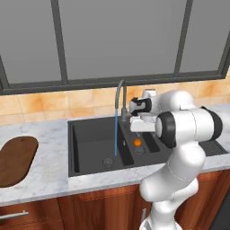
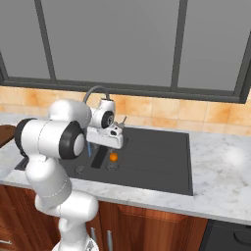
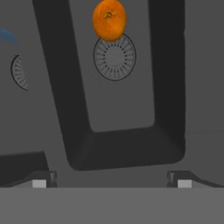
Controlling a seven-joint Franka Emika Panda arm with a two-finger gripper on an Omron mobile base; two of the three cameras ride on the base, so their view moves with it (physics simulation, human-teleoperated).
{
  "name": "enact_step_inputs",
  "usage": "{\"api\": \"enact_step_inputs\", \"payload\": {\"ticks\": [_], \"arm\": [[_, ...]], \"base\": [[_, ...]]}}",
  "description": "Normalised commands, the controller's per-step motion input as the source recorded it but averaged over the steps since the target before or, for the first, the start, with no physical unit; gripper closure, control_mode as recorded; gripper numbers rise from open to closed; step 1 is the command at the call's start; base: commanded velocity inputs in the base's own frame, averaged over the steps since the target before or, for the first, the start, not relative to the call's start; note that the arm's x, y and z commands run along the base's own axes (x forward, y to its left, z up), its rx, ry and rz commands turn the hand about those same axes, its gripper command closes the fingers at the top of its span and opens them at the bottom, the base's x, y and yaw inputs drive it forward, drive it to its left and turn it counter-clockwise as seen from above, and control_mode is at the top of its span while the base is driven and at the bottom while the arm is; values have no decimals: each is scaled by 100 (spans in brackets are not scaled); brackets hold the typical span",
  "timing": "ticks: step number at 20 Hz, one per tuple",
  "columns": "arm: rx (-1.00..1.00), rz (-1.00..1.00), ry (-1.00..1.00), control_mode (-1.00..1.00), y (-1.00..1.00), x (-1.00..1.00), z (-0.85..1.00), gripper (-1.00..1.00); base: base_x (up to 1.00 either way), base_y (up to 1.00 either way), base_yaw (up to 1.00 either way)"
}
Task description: Pick the tangerine from the sink and place it on the cutting board to airdry. Then turn off the sink faucet.
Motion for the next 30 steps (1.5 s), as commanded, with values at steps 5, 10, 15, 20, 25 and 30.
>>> {"api": "enact_step_inputs", "payload": {"ticks": [5,10,15,20,25,30], "arm": [[0,0,1,-100,-6,13,-15,-100],[0,0,1,-100,-2,15,-17,-100],[0,0,1,-100,0,16,-17,-100],[0,0,0,-100,0,14,-15,-100],[0,0,2,-100,0,19,-15,-100],[0,0,2,-100,0,19,-14,-100]], "base": [[0,0,0],[0,0,0],[0,0,0],[0,0,0],[0,0,0],[0,0,0]]}}
